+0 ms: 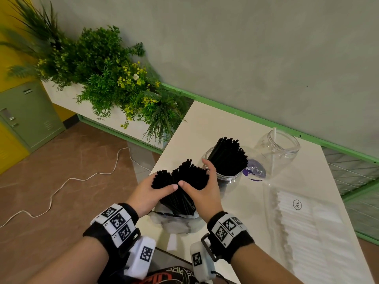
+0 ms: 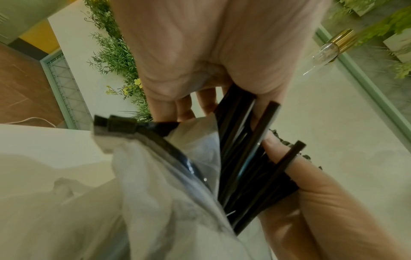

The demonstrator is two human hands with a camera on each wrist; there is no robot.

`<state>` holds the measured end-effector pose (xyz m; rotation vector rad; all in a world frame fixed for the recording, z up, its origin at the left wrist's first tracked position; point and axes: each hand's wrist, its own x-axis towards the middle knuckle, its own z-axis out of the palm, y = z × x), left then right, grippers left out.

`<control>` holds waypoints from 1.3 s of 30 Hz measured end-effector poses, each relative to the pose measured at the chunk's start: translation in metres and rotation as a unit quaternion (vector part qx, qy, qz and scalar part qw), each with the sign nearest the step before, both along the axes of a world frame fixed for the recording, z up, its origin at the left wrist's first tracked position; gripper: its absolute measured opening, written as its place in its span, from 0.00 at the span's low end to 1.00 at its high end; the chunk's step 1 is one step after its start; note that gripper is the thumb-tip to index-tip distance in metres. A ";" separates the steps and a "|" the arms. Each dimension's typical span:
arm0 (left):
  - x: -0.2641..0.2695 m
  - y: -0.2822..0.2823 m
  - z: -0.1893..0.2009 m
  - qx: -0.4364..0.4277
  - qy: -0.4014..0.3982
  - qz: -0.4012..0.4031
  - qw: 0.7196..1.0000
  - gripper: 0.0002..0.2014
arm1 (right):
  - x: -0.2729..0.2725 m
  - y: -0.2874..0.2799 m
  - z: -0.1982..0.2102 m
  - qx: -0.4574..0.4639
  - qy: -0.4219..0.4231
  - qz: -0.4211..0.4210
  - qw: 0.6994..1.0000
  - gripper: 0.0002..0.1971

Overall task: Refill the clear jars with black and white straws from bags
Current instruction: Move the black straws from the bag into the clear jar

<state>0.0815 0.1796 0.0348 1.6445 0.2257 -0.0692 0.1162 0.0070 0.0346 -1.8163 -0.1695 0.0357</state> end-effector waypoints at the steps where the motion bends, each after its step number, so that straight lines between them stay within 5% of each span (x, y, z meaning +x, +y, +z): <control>1: 0.000 0.001 0.000 0.001 0.001 0.003 1.000 0.09 | 0.002 0.000 0.001 -0.010 -0.003 0.002 1.000 0.35; 8: 0.002 0.003 0.001 -0.002 -0.003 0.022 1.000 0.09 | 0.005 -0.005 0.021 0.008 -0.042 0.020 0.999 0.17; 19: 0.005 0.000 0.002 0.011 -0.001 0.028 1.000 0.07 | 0.021 -0.023 0.073 0.069 -0.138 -0.040 0.987 0.17; 30: 0.004 0.000 0.004 0.009 -0.004 0.024 1.000 0.08 | 0.018 -0.020 0.072 -0.005 -0.223 -0.042 0.974 0.08; 39: 0.006 0.000 0.002 0.021 -0.009 0.026 0.999 0.08 | 0.027 -0.027 0.105 0.044 -0.185 -0.046 0.981 0.03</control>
